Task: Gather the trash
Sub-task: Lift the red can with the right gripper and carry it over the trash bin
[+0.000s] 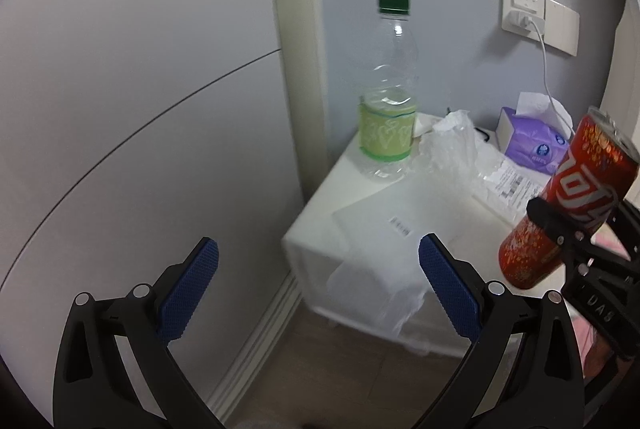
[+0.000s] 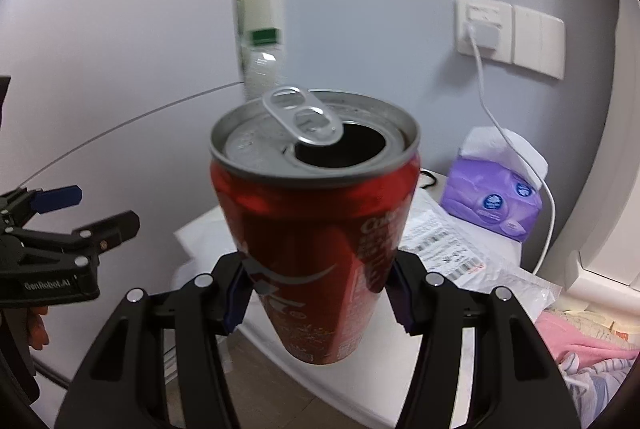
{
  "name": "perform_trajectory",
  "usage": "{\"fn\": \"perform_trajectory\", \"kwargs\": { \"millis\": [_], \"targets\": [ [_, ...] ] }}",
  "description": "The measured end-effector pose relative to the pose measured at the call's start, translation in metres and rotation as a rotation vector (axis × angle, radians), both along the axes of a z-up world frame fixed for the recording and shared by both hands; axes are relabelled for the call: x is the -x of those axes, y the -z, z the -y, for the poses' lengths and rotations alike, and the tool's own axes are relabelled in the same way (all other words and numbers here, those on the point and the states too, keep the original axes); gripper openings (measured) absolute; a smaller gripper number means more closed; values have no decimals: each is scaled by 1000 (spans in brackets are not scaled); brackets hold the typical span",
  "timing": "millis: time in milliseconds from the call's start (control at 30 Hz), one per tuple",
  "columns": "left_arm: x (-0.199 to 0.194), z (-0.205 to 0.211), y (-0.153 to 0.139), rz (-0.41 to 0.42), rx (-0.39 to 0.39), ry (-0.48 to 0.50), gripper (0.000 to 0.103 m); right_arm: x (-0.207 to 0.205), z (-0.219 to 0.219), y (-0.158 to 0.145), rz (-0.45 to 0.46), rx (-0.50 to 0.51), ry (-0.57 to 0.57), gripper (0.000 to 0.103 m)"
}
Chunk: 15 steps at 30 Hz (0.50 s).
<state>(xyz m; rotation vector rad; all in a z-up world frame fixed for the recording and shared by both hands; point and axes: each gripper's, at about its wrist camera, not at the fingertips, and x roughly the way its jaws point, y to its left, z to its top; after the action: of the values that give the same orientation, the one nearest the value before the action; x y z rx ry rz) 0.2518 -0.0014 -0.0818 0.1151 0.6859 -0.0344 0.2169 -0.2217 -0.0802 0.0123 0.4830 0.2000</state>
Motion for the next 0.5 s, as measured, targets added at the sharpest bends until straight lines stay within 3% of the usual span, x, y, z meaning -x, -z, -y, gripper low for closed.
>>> {"fn": "perform_trajectory", "kwargs": {
  "millis": [500],
  "targets": [
    [147,-101,-10,-10,-32,-222,97,113,-95,-20,-7,-19,-239,55]
  ]
}}
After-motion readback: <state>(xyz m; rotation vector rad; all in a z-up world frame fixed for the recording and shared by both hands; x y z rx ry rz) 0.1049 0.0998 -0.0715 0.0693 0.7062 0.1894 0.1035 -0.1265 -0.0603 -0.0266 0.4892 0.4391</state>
